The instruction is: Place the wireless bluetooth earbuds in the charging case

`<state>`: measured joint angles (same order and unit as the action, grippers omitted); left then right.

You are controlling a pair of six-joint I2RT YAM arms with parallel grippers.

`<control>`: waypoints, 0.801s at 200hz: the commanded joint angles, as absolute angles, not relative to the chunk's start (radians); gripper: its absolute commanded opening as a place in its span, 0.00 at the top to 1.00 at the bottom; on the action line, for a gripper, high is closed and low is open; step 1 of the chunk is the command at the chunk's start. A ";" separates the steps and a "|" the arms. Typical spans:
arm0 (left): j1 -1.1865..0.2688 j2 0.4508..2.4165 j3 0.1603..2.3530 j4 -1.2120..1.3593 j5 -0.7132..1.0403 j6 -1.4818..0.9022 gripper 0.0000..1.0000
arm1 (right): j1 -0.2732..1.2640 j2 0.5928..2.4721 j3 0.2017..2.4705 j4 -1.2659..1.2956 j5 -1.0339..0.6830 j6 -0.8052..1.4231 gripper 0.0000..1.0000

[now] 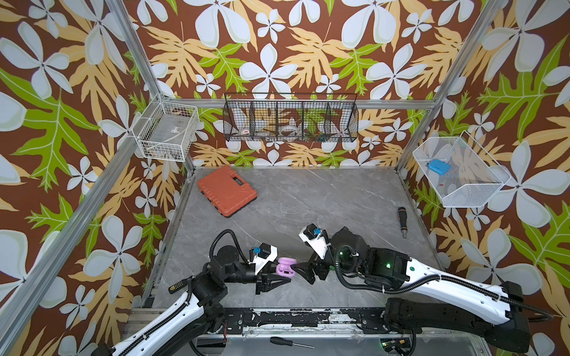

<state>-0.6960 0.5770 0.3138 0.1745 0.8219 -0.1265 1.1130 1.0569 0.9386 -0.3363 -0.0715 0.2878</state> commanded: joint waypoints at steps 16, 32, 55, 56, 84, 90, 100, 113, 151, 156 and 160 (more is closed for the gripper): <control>-0.696 0.575 0.312 0.208 0.832 -0.120 1.00 | 1.114 1.047 0.964 -0.327 -0.102 0.293 0.06; -0.696 0.574 0.312 0.207 0.833 -0.118 1.00 | 1.112 1.048 0.972 -0.330 -0.119 0.289 0.13; -0.696 0.574 0.311 0.207 0.833 -0.118 1.00 | 1.114 1.060 0.984 -0.336 -0.129 0.281 0.27; -0.696 0.574 0.310 0.207 0.833 -0.117 1.00 | 1.114 1.061 0.985 -0.336 -0.130 0.280 0.27; -0.696 0.575 0.310 0.207 0.832 -0.120 1.00 | 1.114 1.088 1.002 -0.344 -0.170 0.272 0.42; -0.697 0.575 0.311 0.208 0.832 -0.119 1.00 | 1.114 1.093 1.003 -0.341 -0.176 0.272 0.44; -0.698 0.572 0.309 0.207 0.833 -0.120 1.00 | 1.114 1.101 1.005 -0.340 -0.187 0.272 0.49; -0.698 0.574 0.309 0.206 0.832 -0.118 1.00 | 1.114 1.111 1.008 -0.338 -0.204 0.270 0.53; -0.698 0.574 0.308 0.207 0.833 -0.118 1.00 | 1.114 1.136 1.020 -0.328 -0.239 0.268 0.61; -0.697 0.574 0.309 0.207 0.833 -0.117 1.00 | 1.114 1.140 1.021 -0.328 -0.243 0.268 0.61; -0.698 0.573 0.309 0.206 0.834 -0.118 1.00 | 1.113 1.143 1.022 -0.327 -0.244 0.267 0.62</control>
<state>-0.6968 0.5755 0.3092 0.1749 0.8230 -0.1253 1.1130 1.1320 1.0115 -0.3412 -0.2100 0.2771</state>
